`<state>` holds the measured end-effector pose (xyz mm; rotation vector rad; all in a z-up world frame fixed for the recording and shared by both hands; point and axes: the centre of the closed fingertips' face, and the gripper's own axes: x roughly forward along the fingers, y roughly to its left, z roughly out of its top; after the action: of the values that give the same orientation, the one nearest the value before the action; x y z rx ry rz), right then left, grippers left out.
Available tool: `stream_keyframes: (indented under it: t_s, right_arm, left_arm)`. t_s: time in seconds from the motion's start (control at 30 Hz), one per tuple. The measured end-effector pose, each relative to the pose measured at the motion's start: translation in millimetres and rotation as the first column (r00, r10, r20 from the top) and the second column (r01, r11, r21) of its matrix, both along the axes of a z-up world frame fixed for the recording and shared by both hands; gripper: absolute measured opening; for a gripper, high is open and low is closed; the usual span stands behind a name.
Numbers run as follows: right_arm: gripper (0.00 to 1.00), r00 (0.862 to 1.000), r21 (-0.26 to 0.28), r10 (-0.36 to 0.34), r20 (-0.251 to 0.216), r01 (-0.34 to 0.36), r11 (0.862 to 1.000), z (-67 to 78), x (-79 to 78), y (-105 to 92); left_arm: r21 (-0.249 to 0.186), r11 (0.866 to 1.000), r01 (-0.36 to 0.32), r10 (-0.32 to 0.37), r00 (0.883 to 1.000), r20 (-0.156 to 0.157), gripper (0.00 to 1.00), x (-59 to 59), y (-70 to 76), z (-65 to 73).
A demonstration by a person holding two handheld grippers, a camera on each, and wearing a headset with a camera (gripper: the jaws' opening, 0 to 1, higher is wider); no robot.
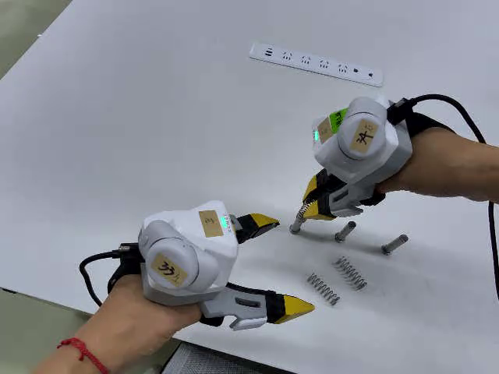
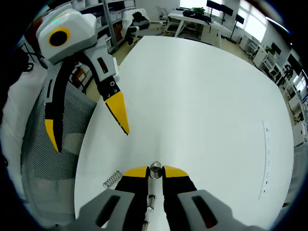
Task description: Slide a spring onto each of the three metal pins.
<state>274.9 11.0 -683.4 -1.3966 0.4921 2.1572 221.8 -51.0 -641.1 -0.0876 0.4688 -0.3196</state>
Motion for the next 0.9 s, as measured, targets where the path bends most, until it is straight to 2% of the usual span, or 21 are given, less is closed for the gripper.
stream_keyframes:
  t_s: [0.37,0.53,0.9]
  right_arm:
    - [0.12,1.000,-0.008,0.000,0.005,0.000,1.000,-11.3,-1.3,1.0]
    - [0.12,1.000,-0.008,-0.003,0.011,0.003,1.000,-21.8,-1.0,1.5]
    - [0.12,1.000,-0.015,-0.011,0.017,0.011,1.000,-30.7,-2.8,1.2]
  left_arm:
    - [-0.006,1.000,-0.005,0.005,1.000,-0.001,0.69,-0.6,0.1,-1.3]
    - [-0.007,1.000,-0.008,0.008,1.000,-0.001,0.69,-0.9,1.2,-1.5]
    - [-0.012,1.000,-0.014,0.014,1.000,0.002,0.68,-0.1,1.6,-1.3]
